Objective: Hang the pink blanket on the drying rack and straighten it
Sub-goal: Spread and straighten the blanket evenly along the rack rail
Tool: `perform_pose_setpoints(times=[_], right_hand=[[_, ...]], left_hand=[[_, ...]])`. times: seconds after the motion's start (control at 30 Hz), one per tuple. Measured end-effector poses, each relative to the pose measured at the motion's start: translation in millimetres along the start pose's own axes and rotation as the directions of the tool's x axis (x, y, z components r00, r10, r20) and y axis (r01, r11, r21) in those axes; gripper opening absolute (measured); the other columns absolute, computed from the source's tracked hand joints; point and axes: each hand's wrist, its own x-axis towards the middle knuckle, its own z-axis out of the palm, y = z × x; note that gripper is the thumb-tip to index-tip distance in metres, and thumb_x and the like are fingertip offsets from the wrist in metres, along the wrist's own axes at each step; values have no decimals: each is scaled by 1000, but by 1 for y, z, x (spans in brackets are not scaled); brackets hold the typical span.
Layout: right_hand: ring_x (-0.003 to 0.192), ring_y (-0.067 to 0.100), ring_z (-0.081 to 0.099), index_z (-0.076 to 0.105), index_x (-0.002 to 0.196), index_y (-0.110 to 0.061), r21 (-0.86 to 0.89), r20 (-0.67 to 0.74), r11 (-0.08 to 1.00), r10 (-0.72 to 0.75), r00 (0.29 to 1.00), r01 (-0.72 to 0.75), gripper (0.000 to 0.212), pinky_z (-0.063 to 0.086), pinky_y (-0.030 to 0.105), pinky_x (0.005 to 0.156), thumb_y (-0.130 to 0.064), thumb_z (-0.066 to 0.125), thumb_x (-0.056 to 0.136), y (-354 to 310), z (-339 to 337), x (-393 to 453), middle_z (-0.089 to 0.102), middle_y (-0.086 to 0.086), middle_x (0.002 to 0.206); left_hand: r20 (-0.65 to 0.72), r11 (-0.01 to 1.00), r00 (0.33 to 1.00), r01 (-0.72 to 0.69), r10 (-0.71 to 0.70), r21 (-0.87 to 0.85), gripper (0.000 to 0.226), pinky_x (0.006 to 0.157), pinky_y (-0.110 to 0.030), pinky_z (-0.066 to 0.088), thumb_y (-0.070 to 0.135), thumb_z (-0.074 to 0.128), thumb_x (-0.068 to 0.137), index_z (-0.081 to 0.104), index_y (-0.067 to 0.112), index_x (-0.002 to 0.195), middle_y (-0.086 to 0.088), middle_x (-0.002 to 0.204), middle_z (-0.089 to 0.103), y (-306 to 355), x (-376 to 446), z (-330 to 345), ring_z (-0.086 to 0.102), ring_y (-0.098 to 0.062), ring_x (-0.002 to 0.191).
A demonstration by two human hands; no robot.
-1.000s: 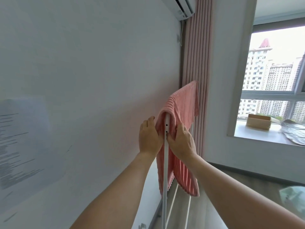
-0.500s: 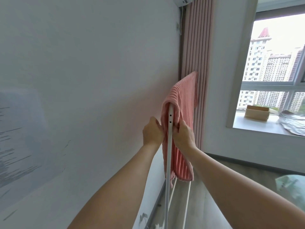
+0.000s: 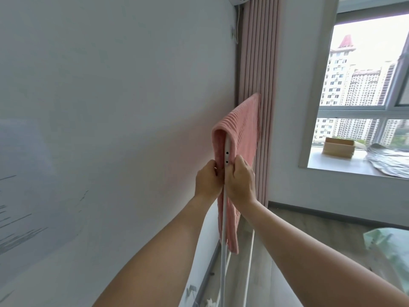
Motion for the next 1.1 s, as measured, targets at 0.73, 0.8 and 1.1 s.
perform_pose_setpoints(times=[0.73,0.8,1.1], right_hand=[[65,28,58,50,84,-10,-249,354,961,207,912,-121,18,46,38,58,-23,53,95,62,8,-70,61,4,74],[65,28,56,47,81,-11,-290,372,947,245,895,-138,18,41,36,57,-21,52,96,68,7,-76,58,4,72],[63,28,54,50,67,-19,-388,425,902,358,832,-190,29,40,33,59,-15,47,96,81,8,-103,53,-2,62]], left_hand=[[-14,995,995,100,-99,27,8,61,-33,47,11,54,83,48,14,79,-3,79,59,-34,-50,7,56,-22,69],[-56,995,995,89,-86,45,9,61,-35,48,11,52,86,48,12,78,-4,78,59,-29,-51,2,55,-22,68],[-188,999,981,-33,39,30,15,57,-15,31,11,46,93,41,17,81,3,78,47,-20,-64,-14,42,-5,63]])
